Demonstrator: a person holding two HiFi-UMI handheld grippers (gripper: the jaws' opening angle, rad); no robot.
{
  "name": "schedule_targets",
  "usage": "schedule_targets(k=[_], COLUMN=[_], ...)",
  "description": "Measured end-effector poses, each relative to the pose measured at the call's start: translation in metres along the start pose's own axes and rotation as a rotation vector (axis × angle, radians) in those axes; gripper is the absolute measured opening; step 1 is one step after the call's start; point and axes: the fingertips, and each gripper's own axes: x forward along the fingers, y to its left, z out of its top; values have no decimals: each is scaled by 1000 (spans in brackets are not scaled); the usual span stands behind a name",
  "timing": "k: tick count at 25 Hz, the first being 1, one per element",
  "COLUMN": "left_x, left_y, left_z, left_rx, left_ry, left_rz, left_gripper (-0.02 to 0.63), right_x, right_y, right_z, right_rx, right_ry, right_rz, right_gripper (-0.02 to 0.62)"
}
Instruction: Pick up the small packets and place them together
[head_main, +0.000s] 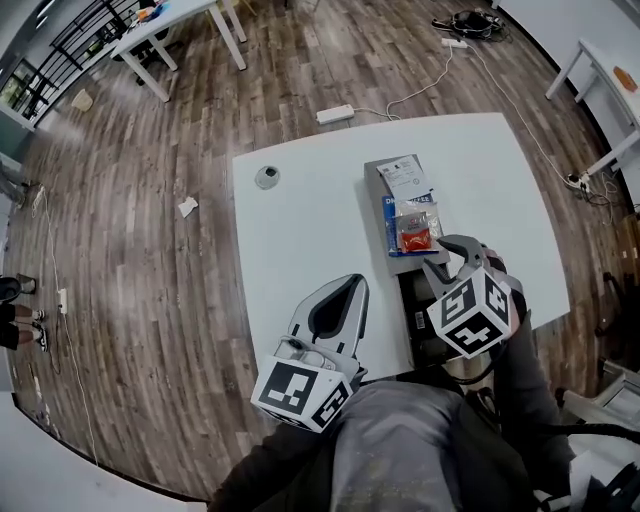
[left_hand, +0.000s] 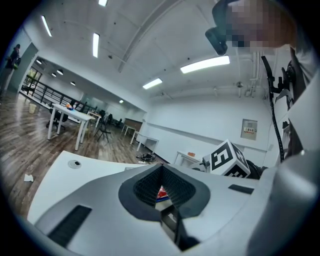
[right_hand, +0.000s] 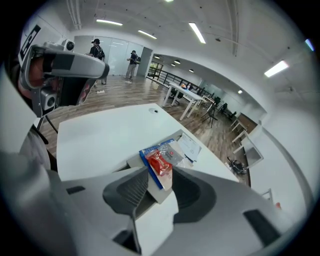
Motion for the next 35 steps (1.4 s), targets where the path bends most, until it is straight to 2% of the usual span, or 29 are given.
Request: schedule_targets(k=[3, 6, 9, 12, 15, 22, 28, 29, 30, 31, 32, 35], left_x=[2, 3, 5, 5, 4, -5, -4, -2, -1, 1, 2, 4], left_y=[-15, -28, -39, -45, -45, -27, -15, -14, -15, -15, -16, -17], left_z=[-2, -16, -27, -38, -46, -49, -50, -51, -51, -51, -51, -49], left_rx=[11, 6, 1, -8, -14, -22, -38, -41, -43, -45, -46, -44], left_ry=[3, 35, 64, 92, 113, 129, 124, 124, 125, 125, 125, 121], left_rz=[-43, -84, -119, -135, -128, -66, -28, -28, -29, -31, -33, -41], left_gripper=[3, 3, 3, 3, 3, 3, 3, 3, 3, 3, 3, 3], right_x=[-14, -20, -20, -13, -3, 22, 33, 34, 34, 35, 36, 35], right_y=[-3, 9, 36, 70, 99, 134, 135, 132, 127, 121, 116, 110], right_z=[-11, -34, -56, -72, -81, -92, -97, -97, -96, -96, -95, -92], right_rx=[26, 51, 50, 33, 7, -101, -104, -105, -110, -116, -119, -94], right_ry=[0, 21, 47, 76, 103, 188, 269, 272, 267, 257, 248, 224], right_rz=[-35, -28, 39, 139, 224, 347, 385, 376, 353, 324, 302, 280], right_gripper=[150, 149, 150, 187, 226, 309, 328, 325, 280, 150, 105, 66])
